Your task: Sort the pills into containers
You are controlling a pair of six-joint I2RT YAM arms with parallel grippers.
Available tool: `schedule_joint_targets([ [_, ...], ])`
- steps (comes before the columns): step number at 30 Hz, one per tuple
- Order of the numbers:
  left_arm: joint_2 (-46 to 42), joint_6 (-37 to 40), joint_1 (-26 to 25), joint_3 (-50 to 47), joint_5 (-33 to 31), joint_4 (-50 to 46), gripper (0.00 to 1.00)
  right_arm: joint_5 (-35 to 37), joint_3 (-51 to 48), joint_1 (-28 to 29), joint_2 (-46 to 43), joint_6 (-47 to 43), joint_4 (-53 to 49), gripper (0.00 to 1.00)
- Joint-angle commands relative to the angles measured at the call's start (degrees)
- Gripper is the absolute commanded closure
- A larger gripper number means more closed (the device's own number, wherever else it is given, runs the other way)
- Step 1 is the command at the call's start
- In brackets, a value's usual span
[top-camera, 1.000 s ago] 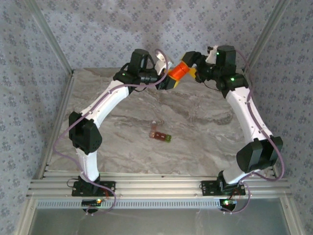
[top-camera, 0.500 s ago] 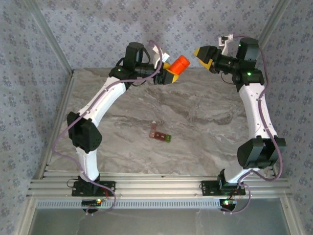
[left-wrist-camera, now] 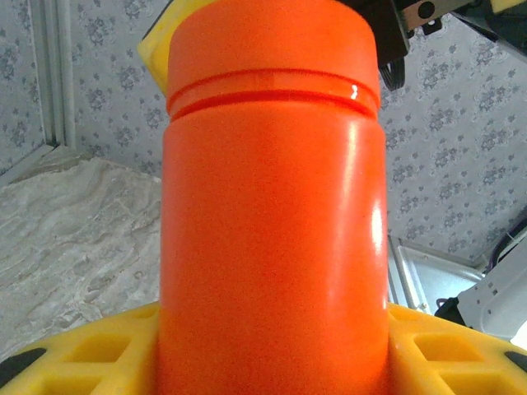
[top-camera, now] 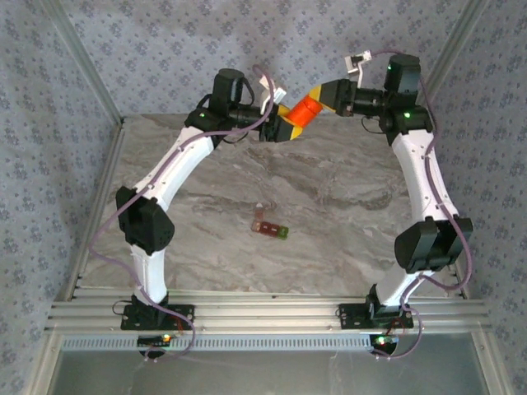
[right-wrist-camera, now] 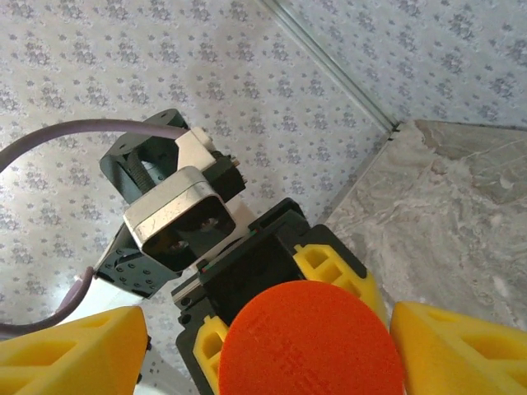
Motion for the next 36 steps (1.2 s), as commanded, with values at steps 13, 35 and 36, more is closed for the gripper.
schedule_joint_targets([
  [13,0.7,0.4,0.0,3.1,2.0,-0.2,1.00,-3.7,2.6,1.2,2.0,-2.2,-2.1,0.43],
  [35,1.2,0.4,0.4,3.8,1.5,0.2,1.00,0.6,3.2,2.3,2.4,-3.5,-6.3,0.60],
  [36,1.1,0.4,0.3,3.8,1.3,0.1,1.00,1.1,3.2,2.4,2.4,-3.5,-6.5,0.60],
])
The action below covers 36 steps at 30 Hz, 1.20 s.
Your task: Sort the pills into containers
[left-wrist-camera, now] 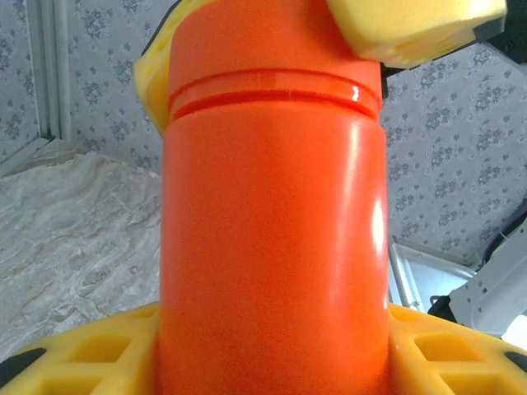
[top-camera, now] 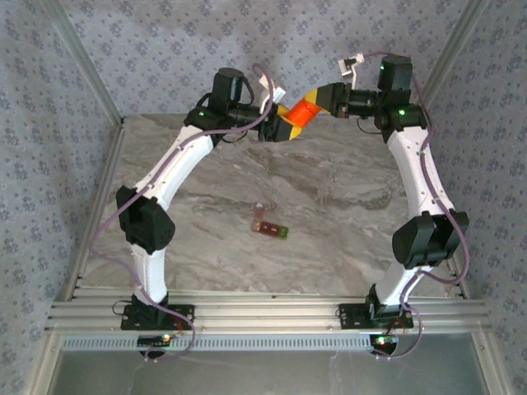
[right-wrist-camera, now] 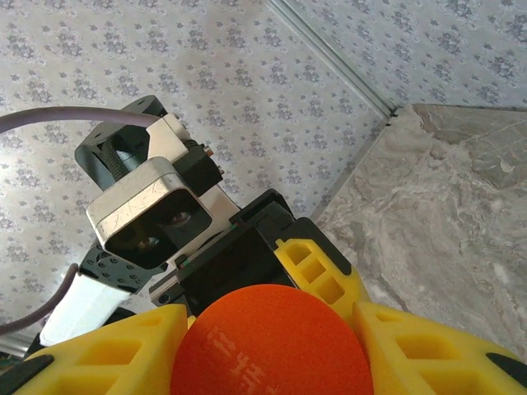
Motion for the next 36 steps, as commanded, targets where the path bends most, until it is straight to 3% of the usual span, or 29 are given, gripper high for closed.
schedule_joint_targets([
  [1,0.4,0.4,0.0,2.4,0.5,1.7,1.00,1.0,1.6,1.2,0.3,-1.3,-3.1,0.61],
  [8,0.4,3.6,-0.3,3.2,-4.7,-1.3,1.00,8.5,-0.6,1.5,-1.0,3.5,-3.3,0.64],
  [21,0.0,12.9,-3.6,3.5,-19.4,-6.1,1.00,31.7,-15.4,7.5,-9.1,19.9,0.4,0.64],
  [31,-0.4,15.2,-5.0,2.3,-24.3,-5.4,1.00,46.5,-19.3,13.9,-13.1,32.1,0.8,0.64],
  [36,-0.5,15.6,-5.2,1.4,-25.0,-5.1,1.00,49.0,-17.3,15.9,-12.8,34.0,0.9,0.63],
])
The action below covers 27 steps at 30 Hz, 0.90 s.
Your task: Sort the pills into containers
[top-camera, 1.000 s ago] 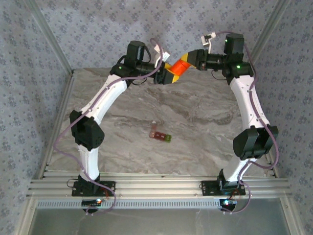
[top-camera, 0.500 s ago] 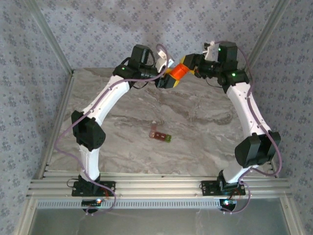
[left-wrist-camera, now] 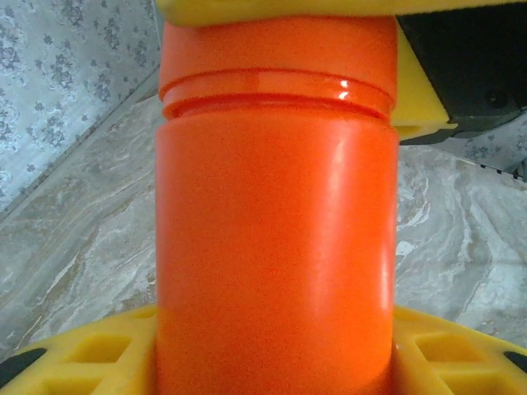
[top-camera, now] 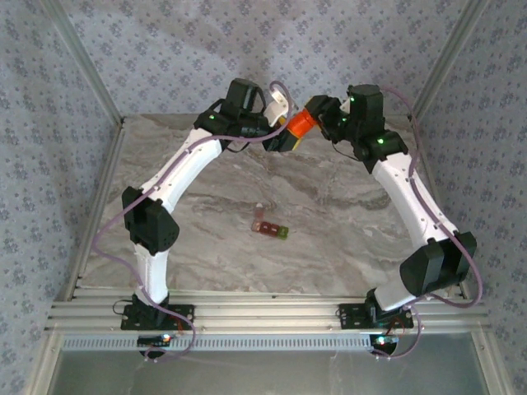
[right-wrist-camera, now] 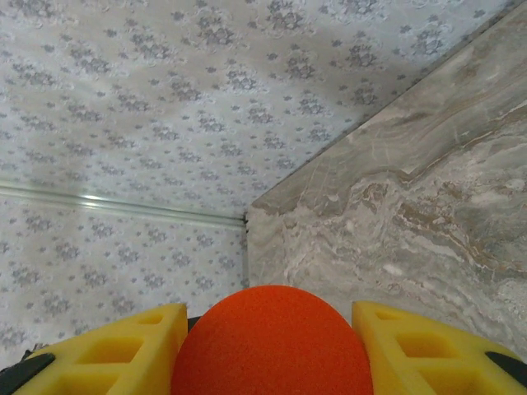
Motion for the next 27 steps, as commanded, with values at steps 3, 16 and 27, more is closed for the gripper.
schedule_joint_targets([
  [3,-1.4,0.3,-1.4,-0.1,-1.6,6.9,1.00,-1.8,2.1,4.0,-0.8,3.8,-3.7,0.62],
  [16,-3.5,-7.3,2.1,-4.2,5.1,14.5,1.00,-12.9,7.7,-4.9,-0.6,-5.0,-3.4,0.22],
  [27,-3.8,-11.3,3.9,-2.7,17.0,13.8,1.00,-40.3,11.1,-17.9,3.7,-14.8,6.0,0.18],
])
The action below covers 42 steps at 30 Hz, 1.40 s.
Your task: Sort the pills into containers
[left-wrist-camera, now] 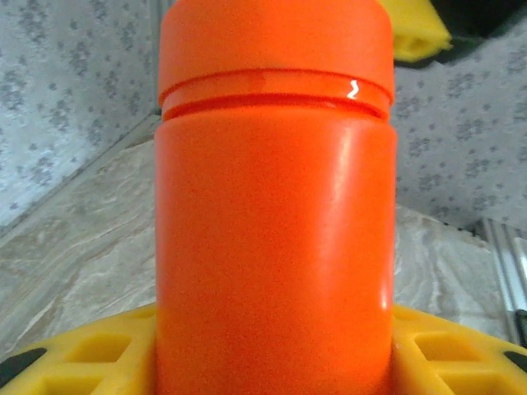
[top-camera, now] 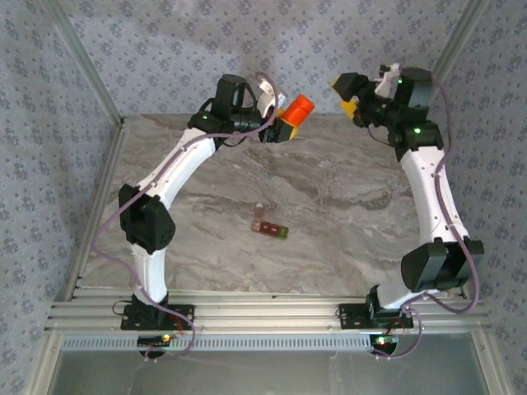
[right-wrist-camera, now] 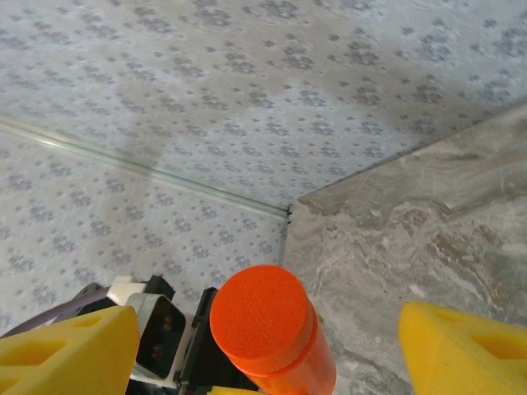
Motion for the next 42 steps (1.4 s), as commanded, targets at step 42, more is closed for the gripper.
schedule_joint_targets([
  [42,-0.4,-1.8,-0.5,8.0,11.1,-4.2,1.00,-25.5,16.7,6.0,14.6,-24.9,-14.4,0.30],
])
